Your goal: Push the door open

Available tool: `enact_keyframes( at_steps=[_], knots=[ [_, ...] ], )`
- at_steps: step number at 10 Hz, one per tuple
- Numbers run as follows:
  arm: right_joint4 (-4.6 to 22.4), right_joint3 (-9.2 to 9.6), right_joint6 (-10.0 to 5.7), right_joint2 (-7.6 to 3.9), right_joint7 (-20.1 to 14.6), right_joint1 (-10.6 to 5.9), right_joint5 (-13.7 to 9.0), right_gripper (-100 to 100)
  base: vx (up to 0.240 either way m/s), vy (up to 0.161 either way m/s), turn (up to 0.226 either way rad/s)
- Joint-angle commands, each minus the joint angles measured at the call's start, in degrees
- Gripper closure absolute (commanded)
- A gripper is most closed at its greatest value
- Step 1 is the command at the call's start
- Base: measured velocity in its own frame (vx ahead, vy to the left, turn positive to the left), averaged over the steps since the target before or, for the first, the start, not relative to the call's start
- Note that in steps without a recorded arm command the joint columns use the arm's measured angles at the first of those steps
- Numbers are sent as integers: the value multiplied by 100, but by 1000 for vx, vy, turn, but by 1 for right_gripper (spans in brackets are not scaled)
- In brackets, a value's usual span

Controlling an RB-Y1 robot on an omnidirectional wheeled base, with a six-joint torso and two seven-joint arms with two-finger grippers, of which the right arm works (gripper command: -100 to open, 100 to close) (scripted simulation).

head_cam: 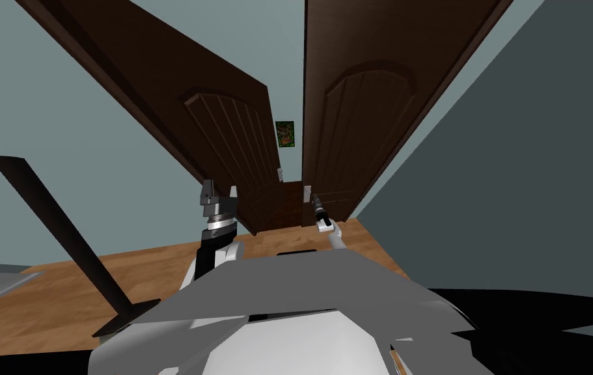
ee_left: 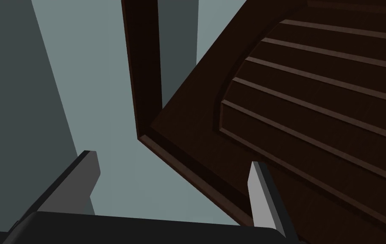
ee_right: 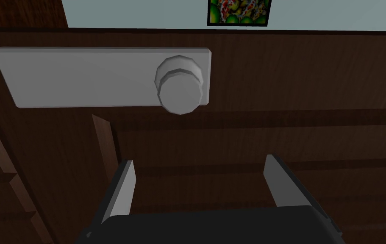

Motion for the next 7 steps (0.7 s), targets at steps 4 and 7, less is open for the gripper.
enact_keyframes(
  at_steps=[4, 7],
  knots=[
    [126, -71, -32, 12, 25, -62, -14, -100, 206, 25, 20],
    [156, -90, -36, 81, 29, -83, -17, -100, 162, 1, 14]
  ],
)
